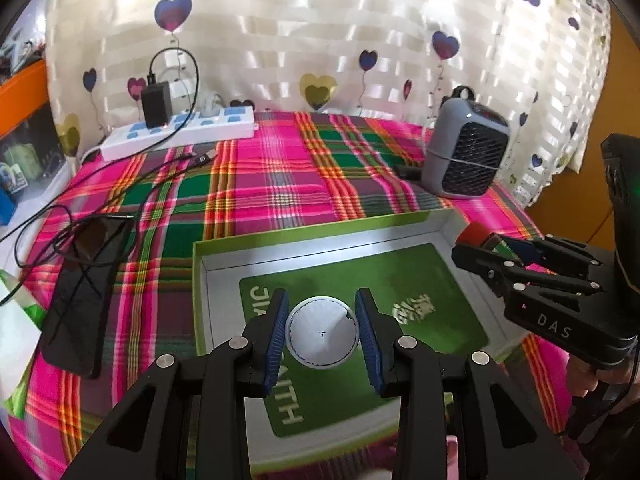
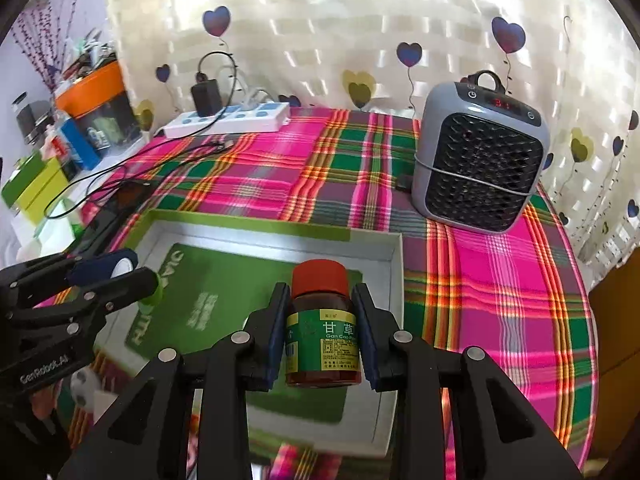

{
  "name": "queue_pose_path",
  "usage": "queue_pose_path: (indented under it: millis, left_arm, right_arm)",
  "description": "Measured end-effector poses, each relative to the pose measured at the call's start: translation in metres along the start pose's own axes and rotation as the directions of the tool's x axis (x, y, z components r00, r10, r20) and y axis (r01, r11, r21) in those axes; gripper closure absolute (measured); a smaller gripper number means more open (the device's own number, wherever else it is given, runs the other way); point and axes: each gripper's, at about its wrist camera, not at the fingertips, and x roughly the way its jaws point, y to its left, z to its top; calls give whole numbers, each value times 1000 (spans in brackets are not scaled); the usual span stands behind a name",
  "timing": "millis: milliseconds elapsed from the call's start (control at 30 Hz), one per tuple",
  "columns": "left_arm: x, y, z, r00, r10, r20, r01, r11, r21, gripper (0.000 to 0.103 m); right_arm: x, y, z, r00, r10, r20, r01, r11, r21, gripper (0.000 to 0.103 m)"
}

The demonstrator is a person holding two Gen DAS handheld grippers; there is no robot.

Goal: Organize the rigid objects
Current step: 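Carry the jar with the right tool while the left tool carries the gadget into the green box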

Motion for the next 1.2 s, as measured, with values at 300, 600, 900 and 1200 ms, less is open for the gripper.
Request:
queue_pose_path:
  millis: [300, 600, 900, 1200]
  left_arm:
    - [25, 6, 5, 999, 27, -33, -27, 1000, -11, 70]
    - [31, 9, 5, 999, 33, -32, -34, 999, -15, 70]
    - [39, 12, 3, 997, 53, -57, -54, 998, -12, 70]
    - [41, 11, 2, 996, 66, -58, -66, 998, -5, 70]
  right_arm:
    - [25, -3, 9, 1000, -10, -26, 10, 1000, -6, 70]
    - [39, -4, 11, 999, -9, -47, 9, 1000, -2, 70]
    - [46, -4, 9, 998, 0, -61, 0, 1000, 8, 70]
    - [50, -4, 8, 998, -1, -64, 2, 1000, 14, 70]
